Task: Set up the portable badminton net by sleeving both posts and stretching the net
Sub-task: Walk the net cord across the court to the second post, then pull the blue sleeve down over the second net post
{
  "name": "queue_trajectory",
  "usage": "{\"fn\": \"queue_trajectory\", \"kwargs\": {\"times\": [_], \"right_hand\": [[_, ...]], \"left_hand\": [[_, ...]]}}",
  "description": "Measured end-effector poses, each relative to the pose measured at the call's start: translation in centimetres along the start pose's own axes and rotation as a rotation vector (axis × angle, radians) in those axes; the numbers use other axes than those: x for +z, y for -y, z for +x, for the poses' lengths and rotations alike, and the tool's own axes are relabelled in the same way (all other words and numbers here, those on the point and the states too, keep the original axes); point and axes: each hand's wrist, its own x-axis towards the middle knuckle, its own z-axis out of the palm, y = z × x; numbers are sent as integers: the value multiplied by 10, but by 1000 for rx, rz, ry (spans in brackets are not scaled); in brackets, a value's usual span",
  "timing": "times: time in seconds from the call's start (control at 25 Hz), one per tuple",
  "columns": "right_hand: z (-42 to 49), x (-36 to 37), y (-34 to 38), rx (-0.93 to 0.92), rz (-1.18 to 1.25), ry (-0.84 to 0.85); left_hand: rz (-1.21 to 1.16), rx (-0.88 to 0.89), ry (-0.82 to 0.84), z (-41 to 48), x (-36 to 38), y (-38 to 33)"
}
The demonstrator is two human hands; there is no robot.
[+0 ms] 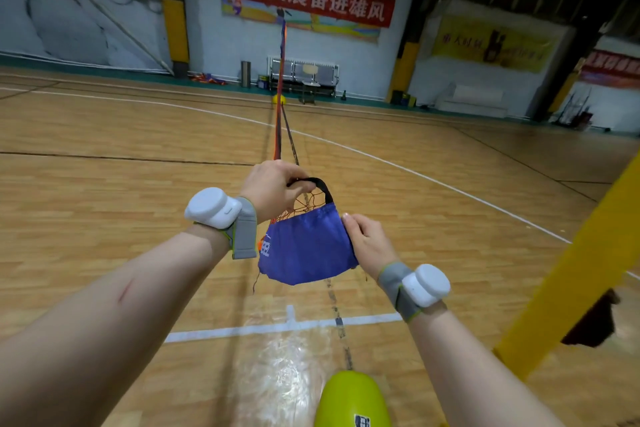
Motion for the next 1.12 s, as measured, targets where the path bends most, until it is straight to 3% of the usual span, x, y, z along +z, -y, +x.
{"fn": "queue_trajectory", "kwargs": {"times": [0.48,1.12], "right_hand": [[-16,-60,62,-163,70,-49],[-28,-159,160,-329,-224,-234]], "left_hand": [[-15,-21,-198,4,-36,-65],[-43,36,-402,19,-85,-161]]}}
